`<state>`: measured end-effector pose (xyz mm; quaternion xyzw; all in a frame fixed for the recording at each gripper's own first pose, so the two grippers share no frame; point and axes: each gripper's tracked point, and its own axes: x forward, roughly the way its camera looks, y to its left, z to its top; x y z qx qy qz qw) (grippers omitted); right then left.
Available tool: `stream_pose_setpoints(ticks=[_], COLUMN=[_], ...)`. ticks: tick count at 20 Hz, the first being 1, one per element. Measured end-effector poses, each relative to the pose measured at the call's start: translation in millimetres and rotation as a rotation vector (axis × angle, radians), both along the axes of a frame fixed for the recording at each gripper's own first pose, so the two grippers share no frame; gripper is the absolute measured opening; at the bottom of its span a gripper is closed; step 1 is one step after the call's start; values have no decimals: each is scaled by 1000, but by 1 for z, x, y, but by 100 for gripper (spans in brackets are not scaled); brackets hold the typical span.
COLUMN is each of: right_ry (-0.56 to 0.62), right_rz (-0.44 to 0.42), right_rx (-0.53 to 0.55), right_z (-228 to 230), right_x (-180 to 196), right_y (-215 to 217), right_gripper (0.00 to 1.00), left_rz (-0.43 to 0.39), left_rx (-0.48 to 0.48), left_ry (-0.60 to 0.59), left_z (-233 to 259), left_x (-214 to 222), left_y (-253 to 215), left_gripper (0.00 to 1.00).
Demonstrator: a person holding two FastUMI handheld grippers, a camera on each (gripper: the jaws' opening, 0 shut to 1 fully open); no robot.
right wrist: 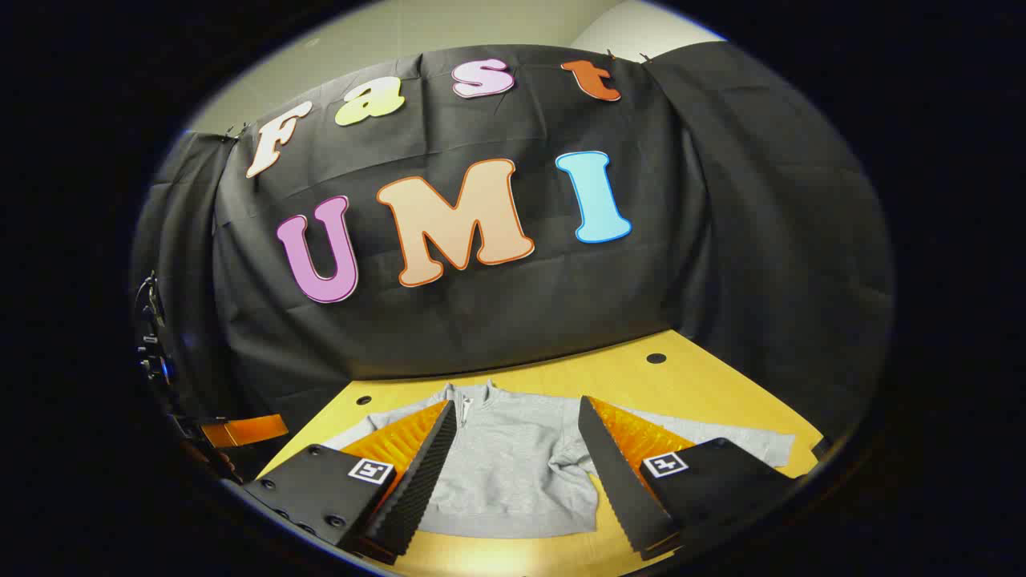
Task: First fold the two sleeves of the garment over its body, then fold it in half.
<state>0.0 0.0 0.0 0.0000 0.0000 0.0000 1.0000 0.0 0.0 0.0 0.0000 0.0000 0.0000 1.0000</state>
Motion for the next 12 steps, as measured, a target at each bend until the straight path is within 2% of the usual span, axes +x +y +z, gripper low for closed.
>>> stream_pose_setpoints(ticks=[12], right_ry=[14], right_rz=[-50], right_rx=[-41], right_z=[-1], right_x=[-4], right_y=[-34], right_gripper=[97], left_rz=[29], left_rx=[-26], left_ry=[-1], left_z=[-2], left_x=[2], left_y=[3], left_gripper=[94])
